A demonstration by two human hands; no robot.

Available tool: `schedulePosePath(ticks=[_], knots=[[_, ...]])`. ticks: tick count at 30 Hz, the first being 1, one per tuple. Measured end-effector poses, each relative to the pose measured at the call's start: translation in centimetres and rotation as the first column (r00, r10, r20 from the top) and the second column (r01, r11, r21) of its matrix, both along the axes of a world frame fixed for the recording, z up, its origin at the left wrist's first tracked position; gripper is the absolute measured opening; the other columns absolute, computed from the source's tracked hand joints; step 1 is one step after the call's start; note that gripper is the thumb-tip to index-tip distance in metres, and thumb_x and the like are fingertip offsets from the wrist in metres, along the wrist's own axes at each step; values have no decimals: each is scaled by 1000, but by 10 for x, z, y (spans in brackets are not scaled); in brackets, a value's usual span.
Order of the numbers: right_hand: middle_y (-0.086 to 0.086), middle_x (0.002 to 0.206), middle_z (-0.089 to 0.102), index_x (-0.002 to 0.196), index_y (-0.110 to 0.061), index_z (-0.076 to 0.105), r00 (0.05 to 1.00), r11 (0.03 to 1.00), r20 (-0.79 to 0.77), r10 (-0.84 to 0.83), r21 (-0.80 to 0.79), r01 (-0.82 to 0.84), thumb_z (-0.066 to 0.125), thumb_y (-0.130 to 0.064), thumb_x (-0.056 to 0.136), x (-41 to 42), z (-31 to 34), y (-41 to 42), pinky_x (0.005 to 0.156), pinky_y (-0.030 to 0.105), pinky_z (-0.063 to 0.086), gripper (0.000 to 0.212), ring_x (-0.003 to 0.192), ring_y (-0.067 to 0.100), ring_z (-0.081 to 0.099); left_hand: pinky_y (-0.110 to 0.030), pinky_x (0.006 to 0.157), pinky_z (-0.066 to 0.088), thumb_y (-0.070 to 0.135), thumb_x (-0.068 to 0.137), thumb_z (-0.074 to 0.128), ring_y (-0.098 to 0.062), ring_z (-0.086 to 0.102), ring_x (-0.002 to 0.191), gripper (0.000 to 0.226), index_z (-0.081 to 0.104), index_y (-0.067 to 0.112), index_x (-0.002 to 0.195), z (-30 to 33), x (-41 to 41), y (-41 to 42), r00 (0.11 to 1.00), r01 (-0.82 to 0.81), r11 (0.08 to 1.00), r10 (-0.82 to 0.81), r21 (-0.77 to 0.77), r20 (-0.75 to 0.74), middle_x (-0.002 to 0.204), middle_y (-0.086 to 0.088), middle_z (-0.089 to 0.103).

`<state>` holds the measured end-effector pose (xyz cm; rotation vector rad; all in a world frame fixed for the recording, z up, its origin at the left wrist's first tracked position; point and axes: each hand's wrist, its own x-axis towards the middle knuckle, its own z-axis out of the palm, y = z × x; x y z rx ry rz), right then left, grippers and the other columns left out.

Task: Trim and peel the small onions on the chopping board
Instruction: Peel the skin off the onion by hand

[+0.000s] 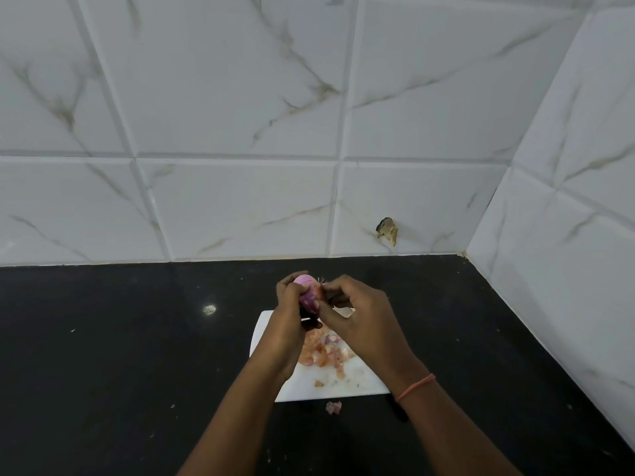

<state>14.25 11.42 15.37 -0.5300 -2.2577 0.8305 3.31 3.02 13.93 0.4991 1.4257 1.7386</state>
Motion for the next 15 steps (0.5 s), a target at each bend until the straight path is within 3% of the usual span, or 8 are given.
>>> schedulePosePath(ticks=[3,6,11,15], knots=[[-11,95,72,104,-19,70,1000,1000,-20,-18,12,18,63,-38,86,-2,1,-3,83,21,56,27,90,0,66,-40,86,54,55,72,55,-34,65,116,71,52,18,132,-1,-3,1,1000,9,1000,-10,-11,-8,122,-20,68],[-10,93,72,101,-18,71,997,999,-58,-42,-9,42,64,-38,84,-5,1,-5,81,19,56,28,88,0,67,-41,88,54,59,67,56,-36,64,117,77,51,18,133,0,-3,3,1000,13,1000,-13,-9,-11,123,-21,67],[-9,91,73,98,-17,69,995,998,-83,-63,-33,60,71,-28,85,-7,-2,-5,80,19,57,17,87,1,69,-42,88,54,47,76,50,-36,64,115,61,50,21,131,-4,-6,7,1000,14,1000,-14,10,-10,123,-20,66],[-5,92,74,99,-13,71,992,998,-121,-41,-48,35,65,-34,85,-7,-3,-9,81,26,59,26,88,4,70,-47,91,55,45,75,49,-36,64,115,58,50,22,129,-5,-6,7,1000,7,1000,-7,4,-7,123,-20,65]])
